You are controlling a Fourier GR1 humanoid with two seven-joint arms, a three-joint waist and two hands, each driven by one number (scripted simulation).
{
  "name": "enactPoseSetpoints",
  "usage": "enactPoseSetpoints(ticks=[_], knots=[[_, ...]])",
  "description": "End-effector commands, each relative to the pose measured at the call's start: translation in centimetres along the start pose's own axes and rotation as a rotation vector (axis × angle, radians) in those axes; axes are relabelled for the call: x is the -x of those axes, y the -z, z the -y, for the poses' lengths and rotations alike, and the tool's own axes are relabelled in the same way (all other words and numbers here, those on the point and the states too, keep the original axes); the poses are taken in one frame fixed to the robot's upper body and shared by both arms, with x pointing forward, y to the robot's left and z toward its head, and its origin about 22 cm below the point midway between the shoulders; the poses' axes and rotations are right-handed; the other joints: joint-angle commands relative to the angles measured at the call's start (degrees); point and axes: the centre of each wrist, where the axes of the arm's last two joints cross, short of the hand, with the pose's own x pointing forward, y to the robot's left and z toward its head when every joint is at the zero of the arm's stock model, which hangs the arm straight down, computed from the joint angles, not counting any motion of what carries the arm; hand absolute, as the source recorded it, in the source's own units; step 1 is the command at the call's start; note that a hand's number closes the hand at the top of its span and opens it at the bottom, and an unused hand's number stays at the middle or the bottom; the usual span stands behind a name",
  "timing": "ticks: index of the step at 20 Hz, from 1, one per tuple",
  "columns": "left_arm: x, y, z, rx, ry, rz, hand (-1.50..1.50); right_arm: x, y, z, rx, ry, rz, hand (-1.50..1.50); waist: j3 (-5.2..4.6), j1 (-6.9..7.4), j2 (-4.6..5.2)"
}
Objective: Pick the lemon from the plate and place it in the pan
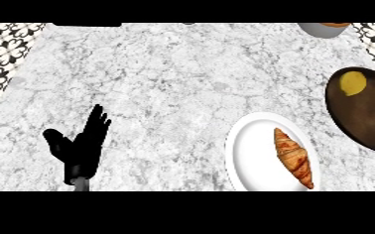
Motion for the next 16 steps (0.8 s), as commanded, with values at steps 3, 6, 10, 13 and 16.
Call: enactPoseSetpoints(ticks=[3, 6, 10, 13, 16], knots=[[-0.9, -0.2, -1.7, -0.019, -0.002, -0.012, 0.00, -0.2, -2.8, 3.7, -0.133, 0.124, 0.048, -1.50, -0.08, -0.51, -0.43], [0.3, -0.3, 0.2, -0.018, 0.003, -0.022, 0.00, 0.2, -5.1, 5.4, -0.148, 0.107, 0.056, -1.50, -0.06, -1.29, -0.55], [0.4, -0.4, -1.5, -0.028, 0.010, -0.015, 0.00, 0.9, -5.7, 5.2, -0.131, 0.087, 0.043, -1.50, -0.19, -1.14, -0.68], [0.5, -1.4, 0.2, -0.023, -0.009, -0.022, 0.00, 1.8, -7.7, 5.8, -0.112, 0.080, 0.020, -1.50, -0.15, -1.23, -0.83], [0.8, -0.3, 0.7, -0.038, -0.004, -0.018, 0.00, 0.9, -9.1, 7.8, -0.098, 0.073, 0.008, -1.50, -0.17, -1.78, -0.76]])
